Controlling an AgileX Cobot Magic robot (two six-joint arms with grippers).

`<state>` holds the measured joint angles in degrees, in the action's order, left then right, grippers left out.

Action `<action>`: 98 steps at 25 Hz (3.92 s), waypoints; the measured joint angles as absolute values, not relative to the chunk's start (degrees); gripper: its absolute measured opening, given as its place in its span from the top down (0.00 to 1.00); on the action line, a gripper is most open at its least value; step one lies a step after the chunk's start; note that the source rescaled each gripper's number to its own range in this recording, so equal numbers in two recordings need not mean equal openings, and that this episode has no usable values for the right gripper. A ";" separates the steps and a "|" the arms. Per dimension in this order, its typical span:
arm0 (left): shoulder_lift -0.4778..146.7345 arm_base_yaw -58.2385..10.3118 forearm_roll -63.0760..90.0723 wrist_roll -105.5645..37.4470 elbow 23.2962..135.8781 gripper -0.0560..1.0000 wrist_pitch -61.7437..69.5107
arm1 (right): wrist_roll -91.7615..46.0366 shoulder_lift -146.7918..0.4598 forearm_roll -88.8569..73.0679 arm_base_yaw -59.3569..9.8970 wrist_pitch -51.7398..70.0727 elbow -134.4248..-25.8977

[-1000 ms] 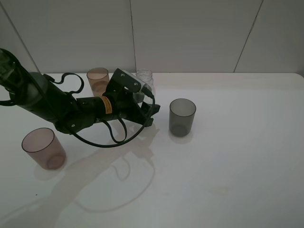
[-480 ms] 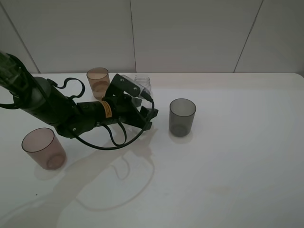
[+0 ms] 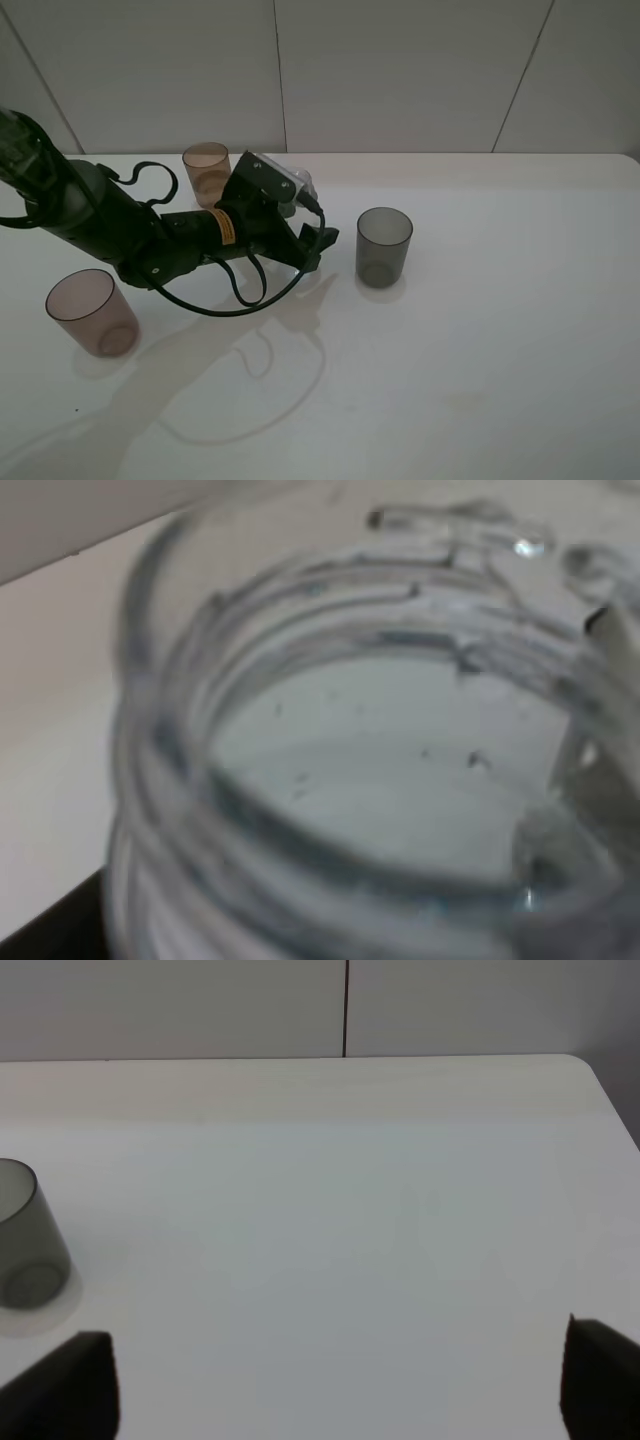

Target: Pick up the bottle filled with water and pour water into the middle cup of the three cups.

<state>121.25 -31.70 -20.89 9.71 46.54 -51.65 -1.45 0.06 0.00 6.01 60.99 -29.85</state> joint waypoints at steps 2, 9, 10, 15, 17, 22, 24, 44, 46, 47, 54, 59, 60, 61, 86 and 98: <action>119.97 -31.70 -20.89 9.35 46.54 0.12 -51.71 | -1.45 0.06 0.00 6.01 60.99 -29.85; 113.45 -31.70 -20.89 7.51 46.45 0.12 -51.71 | -1.45 0.06 0.00 6.01 60.99 -29.85; 112.27 -31.70 -20.89 7.51 46.41 0.12 -51.71 | -1.45 0.06 0.00 6.01 60.99 -29.85; 106.01 -31.70 -20.89 7.01 46.35 0.12 -51.40 | -1.45 0.06 0.00 6.01 60.99 -29.85; 103.11 -31.70 -20.89 6.82 46.35 0.12 -49.89 | -1.45 0.06 0.00 6.01 60.99 -29.85; 93.29 -31.70 -18.13 6.58 46.35 0.12 -38.53 | -1.45 0.06 0.00 6.01 60.99 -29.85; 88.87 -31.70 -16.24 6.32 46.35 0.12 -31.33 | -1.45 0.06 0.00 6.01 60.99 -29.85; 42.62 -26.47 -10.51 11.29 46.33 0.12 39.53 | -1.45 0.06 0.00 6.01 60.99 -29.85; 37.61 -26.47 -10.63 12.78 46.33 0.12 43.48 | -1.45 0.06 0.00 6.01 60.99 -29.85; 35.07 -26.47 -10.63 13.10 46.33 0.12 45.41 | -1.45 0.06 0.00 6.01 60.99 -29.85; 21.86 -26.47 -10.67 13.58 46.33 0.12 58.40 | -1.45 0.06 0.00 6.01 60.99 -29.85; 14.54 -26.47 -10.67 12.54 46.00 0.12 64.93 | -1.45 0.06 0.00 6.01 60.99 -29.85; 13.08 -26.47 -10.62 12.46 45.37 0.12 65.20 | -1.45 0.06 0.00 6.01 60.99 -29.85; 11.28 -26.47 -10.45 12.41 44.57 0.12 65.20 | -1.45 0.06 0.00 6.01 60.99 -29.85; -0.34 -26.47 -1.03 2.20 28.99 0.12 61.04 | -1.45 0.06 0.00 6.01 60.99 -29.85; -0.34 -8.35 0.00 2.14 28.99 0.12 61.04 | -1.45 0.06 0.00 6.01 60.99 -29.85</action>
